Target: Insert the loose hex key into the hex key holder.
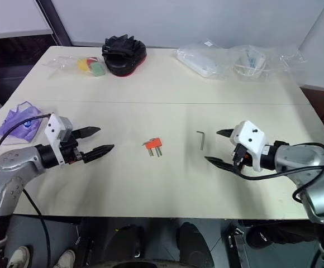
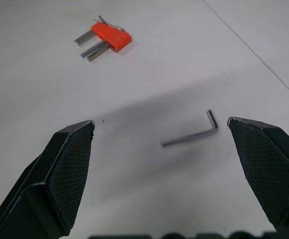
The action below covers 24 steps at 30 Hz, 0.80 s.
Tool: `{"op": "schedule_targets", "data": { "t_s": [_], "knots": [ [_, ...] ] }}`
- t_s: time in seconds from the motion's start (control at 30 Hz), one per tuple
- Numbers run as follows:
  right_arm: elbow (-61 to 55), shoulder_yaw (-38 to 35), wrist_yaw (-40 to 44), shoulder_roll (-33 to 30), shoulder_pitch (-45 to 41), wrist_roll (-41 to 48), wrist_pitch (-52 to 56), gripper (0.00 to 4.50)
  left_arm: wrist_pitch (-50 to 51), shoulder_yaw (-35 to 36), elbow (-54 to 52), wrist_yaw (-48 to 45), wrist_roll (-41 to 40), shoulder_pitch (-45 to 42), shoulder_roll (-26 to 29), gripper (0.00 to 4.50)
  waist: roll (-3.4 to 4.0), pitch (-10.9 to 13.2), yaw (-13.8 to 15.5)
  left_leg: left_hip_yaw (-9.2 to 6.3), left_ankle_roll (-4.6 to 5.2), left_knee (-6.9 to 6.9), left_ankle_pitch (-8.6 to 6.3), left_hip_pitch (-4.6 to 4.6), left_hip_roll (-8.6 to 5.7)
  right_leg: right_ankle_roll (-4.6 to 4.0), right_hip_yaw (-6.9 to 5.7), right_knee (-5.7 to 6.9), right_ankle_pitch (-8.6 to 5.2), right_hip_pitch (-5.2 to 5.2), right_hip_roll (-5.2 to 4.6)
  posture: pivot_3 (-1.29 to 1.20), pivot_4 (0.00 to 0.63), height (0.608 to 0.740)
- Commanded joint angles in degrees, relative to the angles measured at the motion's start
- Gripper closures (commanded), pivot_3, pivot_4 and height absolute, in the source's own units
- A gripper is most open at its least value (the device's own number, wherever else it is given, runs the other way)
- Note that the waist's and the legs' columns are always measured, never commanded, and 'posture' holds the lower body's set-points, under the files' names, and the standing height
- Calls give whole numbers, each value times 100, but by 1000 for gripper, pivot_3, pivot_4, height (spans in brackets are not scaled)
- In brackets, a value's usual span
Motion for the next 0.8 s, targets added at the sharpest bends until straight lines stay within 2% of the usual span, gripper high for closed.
{"op": "schedule_targets", "data": {
  "t_s": [0.03,0.2,0.43,0.8],
  "knots": [
    [372,639,-124,406,-535,-408,-378,17,-267,-108,-31,114,201,51,-147,0,0,1,-12,1,0,1,0,1,0,0,0,2,0,0,0,0,150,740],
    [1726,1476,-235,1267,-1393,-1086,-1053,17,-437,-176,55,255,410,111,-340,0,-1,3,-9,1,0,3,0,1,-2,-1,0,15,1,-8,2,0,150,740],
    [3095,1850,-472,1989,-1967,-1662,-1941,17,-429,-77,-187,414,424,365,-404,0,0,4,-2,-1,-1,7,1,-25,2,0,-8,18,2,-30,-14,0,150,740],
    [3647,1971,-379,2604,-2150,-1819,-2239,17,-352,82,-468,603,380,639,-374,0,1,5,-15,-3,-2,12,1,-16,4,-1,-8,49,2,-34,-11,0,150,740]
  ]
}}
